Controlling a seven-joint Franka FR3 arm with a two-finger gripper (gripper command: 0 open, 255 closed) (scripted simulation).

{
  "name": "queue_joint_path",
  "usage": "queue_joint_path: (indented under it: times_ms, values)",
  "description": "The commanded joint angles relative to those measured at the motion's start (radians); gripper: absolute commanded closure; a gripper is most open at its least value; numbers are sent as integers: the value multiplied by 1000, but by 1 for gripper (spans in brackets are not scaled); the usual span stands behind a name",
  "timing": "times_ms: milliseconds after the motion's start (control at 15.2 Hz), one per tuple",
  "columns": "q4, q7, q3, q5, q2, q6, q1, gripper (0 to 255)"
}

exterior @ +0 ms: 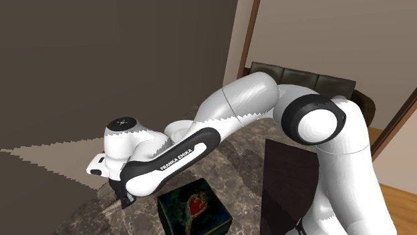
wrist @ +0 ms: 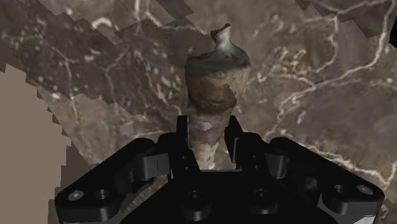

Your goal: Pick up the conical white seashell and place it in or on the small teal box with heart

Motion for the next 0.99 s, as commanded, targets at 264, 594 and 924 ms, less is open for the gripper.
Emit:
queue_joint_path:
  times_ms: [264,594,924]
  values:
    - [12,-7,1,7,-21,-39,-8,255]
    - [27,-14,8,18,-57,-89,-12,255]
    - [48,-22,13,28,-90,-142,-16,255]
